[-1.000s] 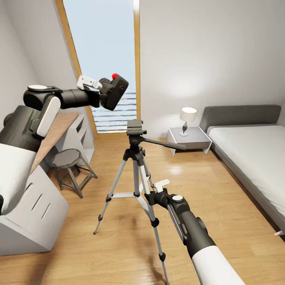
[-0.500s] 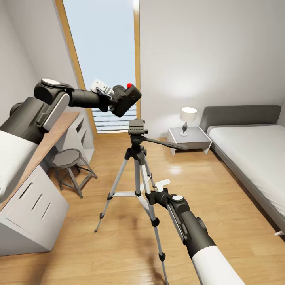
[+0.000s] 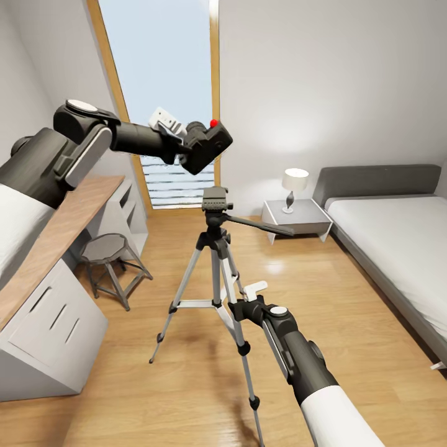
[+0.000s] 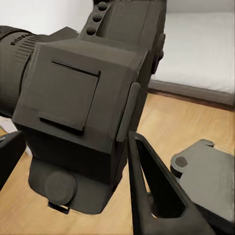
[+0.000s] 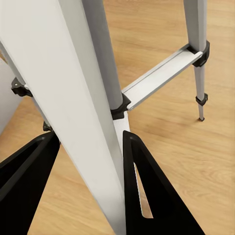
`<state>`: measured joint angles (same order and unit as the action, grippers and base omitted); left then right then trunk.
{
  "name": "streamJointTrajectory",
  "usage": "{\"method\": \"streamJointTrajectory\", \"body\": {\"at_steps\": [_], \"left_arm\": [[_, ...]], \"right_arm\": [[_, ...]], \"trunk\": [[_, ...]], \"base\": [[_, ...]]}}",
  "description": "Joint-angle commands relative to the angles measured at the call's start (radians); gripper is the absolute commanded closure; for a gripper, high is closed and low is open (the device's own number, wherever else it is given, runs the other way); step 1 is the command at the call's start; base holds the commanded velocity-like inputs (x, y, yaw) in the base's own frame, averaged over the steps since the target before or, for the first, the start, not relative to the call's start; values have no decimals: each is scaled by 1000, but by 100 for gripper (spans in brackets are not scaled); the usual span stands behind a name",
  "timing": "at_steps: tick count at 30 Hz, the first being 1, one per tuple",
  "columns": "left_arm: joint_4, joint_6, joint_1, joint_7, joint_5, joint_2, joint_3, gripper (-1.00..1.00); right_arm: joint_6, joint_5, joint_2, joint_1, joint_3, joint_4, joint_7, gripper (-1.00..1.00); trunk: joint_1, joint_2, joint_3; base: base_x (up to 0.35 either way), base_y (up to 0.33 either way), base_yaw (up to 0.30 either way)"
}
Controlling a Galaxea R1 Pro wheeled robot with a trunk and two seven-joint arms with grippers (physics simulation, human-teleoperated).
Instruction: Attach the digital camera to the camera tripod in the bedroom.
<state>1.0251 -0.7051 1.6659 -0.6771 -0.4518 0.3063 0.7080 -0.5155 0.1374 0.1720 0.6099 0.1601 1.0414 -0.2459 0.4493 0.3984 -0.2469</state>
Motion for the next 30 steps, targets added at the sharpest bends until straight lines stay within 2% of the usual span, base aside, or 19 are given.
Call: {"method": "streamJointTrajectory", "body": {"at_steps": [1,6,9,10,11,16,18,24,30], "left_arm": [[-2,-2,13,1,-27,3,5,100],[0,4,31,0,-60,12,10,100],[7,6,35,-1,-66,19,11,100],[1,0,40,-7,-59,13,17,100],[-4,-7,46,-13,-54,7,22,100],[-33,-38,73,-41,-28,-18,25,100],[-33,-37,67,-52,-10,-6,16,100],[0,-13,33,-31,-33,27,9,100],[22,-10,24,-59,-59,61,5,100]], "right_arm": [[-1,47,0,1,-3,-20,-6,100],[-1,47,0,1,-4,-20,-6,100],[-1,47,0,1,-3,-20,-6,100],[-2,16,3,1,-1,-4,-1,100],[-2,10,3,1,-1,-7,0,100],[-3,6,3,1,-1,-8,-1,100],[-4,7,3,2,-2,-8,-2,100],[-4,8,3,2,-1,-8,-3,100],[-4,8,2,2,-1,-9,-3,100]], "trunk": [[1,2,-2],[1,2,-2],[1,2,-2],[1,2,-2],[1,2,-2],[1,2,-2],[1,2,-2],[1,2,-2],[1,2,-2]], "base": [[0,0,0],[0,0,0],[0,0,0],[0,0,0],[0,0,0],[0,0,0],[0,0,0],[0,0,0],[0,0,0]]}}
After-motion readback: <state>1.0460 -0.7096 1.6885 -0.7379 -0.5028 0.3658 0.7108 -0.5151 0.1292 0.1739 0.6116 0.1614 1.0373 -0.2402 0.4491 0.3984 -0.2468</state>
